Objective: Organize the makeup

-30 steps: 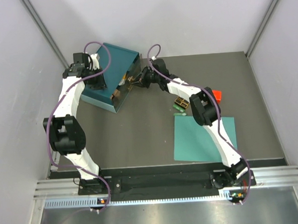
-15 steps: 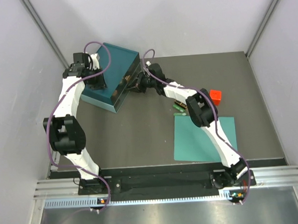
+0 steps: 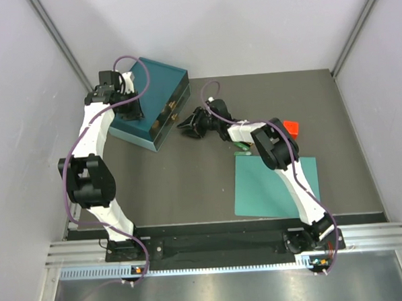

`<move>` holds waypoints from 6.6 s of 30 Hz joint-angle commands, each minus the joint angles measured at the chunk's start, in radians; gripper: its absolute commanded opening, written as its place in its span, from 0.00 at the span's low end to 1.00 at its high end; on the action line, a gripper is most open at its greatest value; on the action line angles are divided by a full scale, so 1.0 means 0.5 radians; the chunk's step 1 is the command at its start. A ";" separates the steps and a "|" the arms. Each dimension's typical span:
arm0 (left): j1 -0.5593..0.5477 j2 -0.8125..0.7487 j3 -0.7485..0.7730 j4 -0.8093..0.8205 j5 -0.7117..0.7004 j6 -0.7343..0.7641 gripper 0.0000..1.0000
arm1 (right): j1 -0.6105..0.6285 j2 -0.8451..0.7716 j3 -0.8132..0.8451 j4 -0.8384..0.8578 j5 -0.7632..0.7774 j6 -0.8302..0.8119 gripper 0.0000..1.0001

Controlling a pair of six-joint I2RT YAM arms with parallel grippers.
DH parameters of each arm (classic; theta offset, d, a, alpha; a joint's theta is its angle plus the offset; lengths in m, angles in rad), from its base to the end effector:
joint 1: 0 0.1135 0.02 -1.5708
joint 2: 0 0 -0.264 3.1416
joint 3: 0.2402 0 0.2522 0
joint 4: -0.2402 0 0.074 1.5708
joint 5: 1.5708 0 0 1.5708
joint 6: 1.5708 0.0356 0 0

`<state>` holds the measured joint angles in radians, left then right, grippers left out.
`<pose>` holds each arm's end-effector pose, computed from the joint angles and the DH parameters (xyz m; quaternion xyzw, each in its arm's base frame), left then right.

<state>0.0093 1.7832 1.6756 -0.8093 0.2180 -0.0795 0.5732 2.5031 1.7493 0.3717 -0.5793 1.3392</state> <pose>0.3918 -0.0041 0.3186 -0.0069 0.9420 -0.1142 0.3154 0.4498 0.3135 0.1082 0.1484 0.7962 0.5749 0.1161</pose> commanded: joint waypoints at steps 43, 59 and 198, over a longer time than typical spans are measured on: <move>-0.013 0.183 -0.053 -0.394 -0.077 0.036 0.30 | -0.008 0.397 0.695 -0.164 0.309 0.246 0.13; -0.013 0.192 -0.050 -0.394 -0.077 0.027 0.30 | -0.122 0.160 0.520 -0.522 0.244 -0.144 0.00; -0.105 0.222 -0.115 -0.348 -0.068 0.030 0.32 | 0.139 -0.573 0.793 -1.759 0.824 -1.782 0.00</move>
<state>-0.0277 1.8046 1.6993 -0.8154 0.1936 -0.0746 0.6102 2.1777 2.0823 -0.5137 -0.1486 0.4252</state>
